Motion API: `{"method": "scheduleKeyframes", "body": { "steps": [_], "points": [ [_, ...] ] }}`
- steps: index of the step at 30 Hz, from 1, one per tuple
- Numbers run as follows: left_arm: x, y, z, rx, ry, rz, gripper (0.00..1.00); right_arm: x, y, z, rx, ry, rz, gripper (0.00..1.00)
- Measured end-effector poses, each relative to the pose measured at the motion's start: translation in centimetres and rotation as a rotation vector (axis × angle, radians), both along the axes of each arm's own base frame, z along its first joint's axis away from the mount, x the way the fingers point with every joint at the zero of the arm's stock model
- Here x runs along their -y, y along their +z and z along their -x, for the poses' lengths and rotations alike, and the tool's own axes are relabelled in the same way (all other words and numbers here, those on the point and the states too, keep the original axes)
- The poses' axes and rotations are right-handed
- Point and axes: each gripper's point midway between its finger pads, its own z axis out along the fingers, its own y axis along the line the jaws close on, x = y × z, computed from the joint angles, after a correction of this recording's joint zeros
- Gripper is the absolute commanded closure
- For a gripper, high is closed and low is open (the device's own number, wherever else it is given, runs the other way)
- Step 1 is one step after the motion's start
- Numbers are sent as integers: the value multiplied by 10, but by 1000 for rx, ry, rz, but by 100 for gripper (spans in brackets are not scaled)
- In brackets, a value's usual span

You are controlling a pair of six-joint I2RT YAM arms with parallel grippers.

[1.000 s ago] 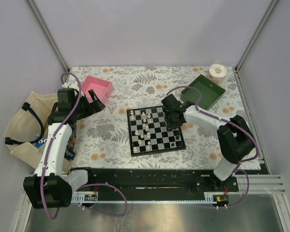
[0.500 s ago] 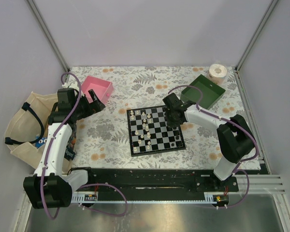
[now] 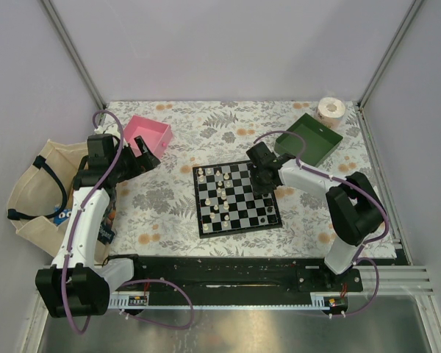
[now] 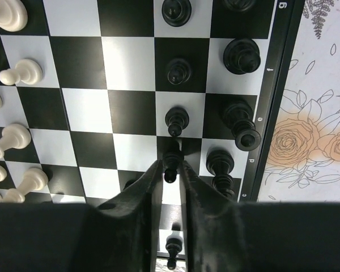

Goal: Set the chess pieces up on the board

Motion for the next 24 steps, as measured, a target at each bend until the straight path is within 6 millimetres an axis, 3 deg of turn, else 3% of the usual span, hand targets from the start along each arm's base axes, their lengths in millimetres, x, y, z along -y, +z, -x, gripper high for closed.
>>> {"method": "scheduleKeyframes", "body": {
  "steps": [8, 15, 24],
  "points": [
    [0, 0, 0, 0, 0, 0, 1, 1, 4, 0, 7, 8, 0, 64],
    [0, 0, 0, 0, 0, 0, 1, -1, 33, -1, 70, 13, -50, 62],
    [0, 0, 0, 0, 0, 0, 1, -14, 31, 24, 32, 61, -87, 58]
  ]
}}
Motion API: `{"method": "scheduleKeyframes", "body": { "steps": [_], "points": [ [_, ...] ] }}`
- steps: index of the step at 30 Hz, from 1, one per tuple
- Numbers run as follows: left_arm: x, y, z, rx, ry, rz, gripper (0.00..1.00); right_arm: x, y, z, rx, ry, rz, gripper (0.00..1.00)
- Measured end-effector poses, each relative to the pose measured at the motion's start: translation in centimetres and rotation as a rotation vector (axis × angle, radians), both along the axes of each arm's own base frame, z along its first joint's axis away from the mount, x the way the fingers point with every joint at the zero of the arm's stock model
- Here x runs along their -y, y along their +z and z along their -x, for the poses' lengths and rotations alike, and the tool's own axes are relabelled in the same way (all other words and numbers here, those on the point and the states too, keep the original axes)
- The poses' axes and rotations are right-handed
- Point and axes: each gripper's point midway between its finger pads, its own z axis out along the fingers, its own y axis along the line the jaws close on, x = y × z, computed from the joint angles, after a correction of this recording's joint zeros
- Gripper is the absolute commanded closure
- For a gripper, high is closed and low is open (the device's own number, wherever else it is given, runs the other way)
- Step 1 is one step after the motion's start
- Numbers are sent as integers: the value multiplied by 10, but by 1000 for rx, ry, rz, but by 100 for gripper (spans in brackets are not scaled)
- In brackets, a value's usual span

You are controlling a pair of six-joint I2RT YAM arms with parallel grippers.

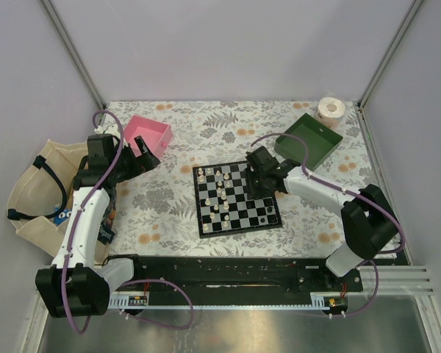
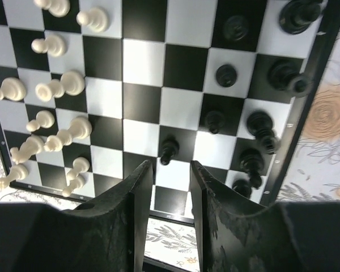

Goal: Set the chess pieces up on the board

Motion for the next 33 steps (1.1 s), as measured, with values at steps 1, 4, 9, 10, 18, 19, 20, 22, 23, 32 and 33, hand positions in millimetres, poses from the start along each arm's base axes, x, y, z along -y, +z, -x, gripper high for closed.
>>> {"method": "scheduleKeyframes", "body": {
  "steps": [1, 4, 9, 10, 18, 19, 20, 22, 23, 32, 33],
  "points": [
    [0, 0, 0, 0, 0, 0, 1, -5, -1, 5, -5, 15, -2, 57],
    [0, 0, 0, 0, 0, 0, 1, -13, -4, 14, -19, 33, -2, 57],
    [0, 0, 0, 0, 0, 0, 1, -15, -12, 17, -38, 27, 5, 57],
    [0, 0, 0, 0, 0, 0, 1, -15, -14, 18, -42, 26, 8, 57],
    [1, 0, 0, 0, -6, 5, 1, -14, -30, 19, -78, 23, 36, 63],
    [2, 0, 0, 0, -7, 6, 1, -14, -31, 19, -81, 24, 39, 64],
    [2, 0, 0, 0, -8, 6, 1, -13, -33, 20, -84, 23, 41, 64],
    [2, 0, 0, 0, -8, 7, 1, -13, -34, 20, -87, 23, 44, 67],
    [2, 0, 0, 0, -8, 7, 1, -13, -34, 20, -87, 23, 44, 69],
    [2, 0, 0, 0, -8, 7, 1, -13, -32, 17, -75, 22, 51, 92],
    [2, 0, 0, 0, -8, 7, 1, -12, -32, 17, -74, 21, 54, 92]
  ]
}}
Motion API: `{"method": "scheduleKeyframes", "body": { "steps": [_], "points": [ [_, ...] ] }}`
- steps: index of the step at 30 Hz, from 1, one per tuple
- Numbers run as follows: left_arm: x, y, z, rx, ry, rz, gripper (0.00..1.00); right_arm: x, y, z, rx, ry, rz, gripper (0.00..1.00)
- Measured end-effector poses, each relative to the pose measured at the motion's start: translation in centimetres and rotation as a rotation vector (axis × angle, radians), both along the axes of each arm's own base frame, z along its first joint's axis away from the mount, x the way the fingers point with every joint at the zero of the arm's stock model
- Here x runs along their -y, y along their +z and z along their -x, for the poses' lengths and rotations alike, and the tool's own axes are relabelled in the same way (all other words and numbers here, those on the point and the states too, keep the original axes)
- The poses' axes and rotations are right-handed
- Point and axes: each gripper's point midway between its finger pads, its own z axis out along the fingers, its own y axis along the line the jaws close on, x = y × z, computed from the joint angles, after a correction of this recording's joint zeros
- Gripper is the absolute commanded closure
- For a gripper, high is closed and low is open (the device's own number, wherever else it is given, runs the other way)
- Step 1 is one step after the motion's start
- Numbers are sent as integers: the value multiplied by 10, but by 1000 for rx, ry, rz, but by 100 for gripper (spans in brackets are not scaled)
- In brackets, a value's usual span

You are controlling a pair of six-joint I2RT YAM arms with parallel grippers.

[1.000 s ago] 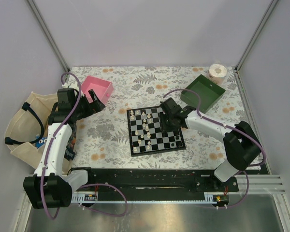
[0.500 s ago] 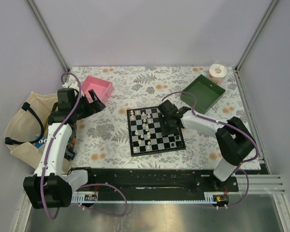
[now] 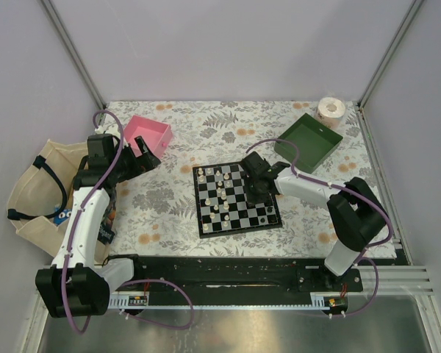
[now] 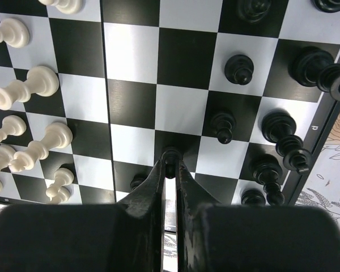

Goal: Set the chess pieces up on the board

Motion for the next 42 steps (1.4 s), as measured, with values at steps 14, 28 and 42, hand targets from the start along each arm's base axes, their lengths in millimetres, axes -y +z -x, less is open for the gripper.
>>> {"method": "scheduleKeyframes", "body": {
  "steps": [14, 28, 42],
  "points": [
    [0, 0, 0, 0, 0, 0, 1, 19, 4, 0, 43, -35, 51, 93],
    [0, 0, 0, 0, -1, 0, 1, 35, 5, -6, 46, -80, 68, 91],
    [0, 0, 0, 0, -1, 1, 1, 34, 4, -5, 38, -78, 65, 87]
  ]
}}
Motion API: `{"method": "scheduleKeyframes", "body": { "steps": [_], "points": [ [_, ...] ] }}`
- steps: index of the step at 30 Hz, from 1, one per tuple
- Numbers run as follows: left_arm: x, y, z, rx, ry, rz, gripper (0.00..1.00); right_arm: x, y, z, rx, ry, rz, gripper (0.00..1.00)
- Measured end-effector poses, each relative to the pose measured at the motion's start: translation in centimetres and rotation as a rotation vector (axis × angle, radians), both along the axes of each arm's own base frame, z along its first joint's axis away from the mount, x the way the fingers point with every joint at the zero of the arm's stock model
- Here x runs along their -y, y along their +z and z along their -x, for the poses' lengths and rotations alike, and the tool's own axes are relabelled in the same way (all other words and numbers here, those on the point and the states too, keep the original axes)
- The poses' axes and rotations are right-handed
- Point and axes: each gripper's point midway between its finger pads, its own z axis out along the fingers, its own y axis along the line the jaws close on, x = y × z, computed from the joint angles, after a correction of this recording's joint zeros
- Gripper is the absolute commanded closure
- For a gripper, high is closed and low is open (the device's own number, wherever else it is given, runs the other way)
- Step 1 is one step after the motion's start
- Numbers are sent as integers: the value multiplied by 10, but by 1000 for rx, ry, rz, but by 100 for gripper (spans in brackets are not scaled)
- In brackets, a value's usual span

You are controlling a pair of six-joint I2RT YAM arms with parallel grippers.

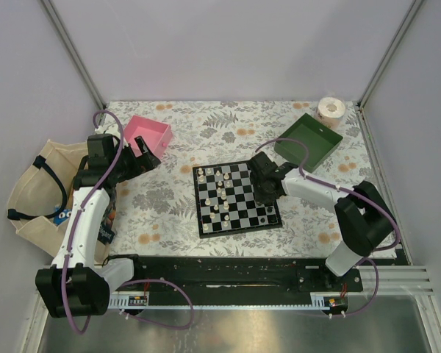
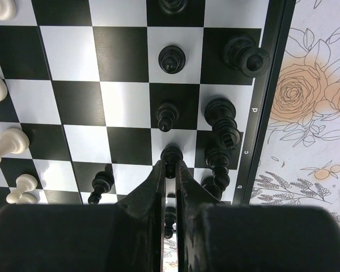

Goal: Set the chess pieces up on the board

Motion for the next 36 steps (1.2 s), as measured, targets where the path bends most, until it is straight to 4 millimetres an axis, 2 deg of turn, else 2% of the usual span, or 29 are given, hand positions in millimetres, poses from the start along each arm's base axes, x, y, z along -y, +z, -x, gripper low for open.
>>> {"method": "scheduleKeyframes", "body": {
  "steps": [2, 5, 8, 15, 24, 28, 36],
  "points": [
    [0, 0, 0, 0, 0, 0, 1, 0, -2, 0, -6, 0, 5, 85],
    [0, 0, 0, 0, 0, 0, 1, 1, -6, 1, -14, 0, 11, 78],
    [0, 0, 0, 0, 0, 0, 1, 1, -5, 1, -13, 1, 11, 66],
    [0, 0, 0, 0, -1, 1, 1, 0, -3, 4, -23, 19, 2, 64],
    [0, 0, 0, 0, -2, 2, 1, -6, 23, 8, 10, 40, -52, 58],
    [0, 0, 0, 0, -2, 2, 1, -14, 29, 12, 12, 69, -70, 50],
    [1, 0, 0, 0, -2, 2, 1, -33, 26, 27, -19, 129, -96, 49]
  ]
}}
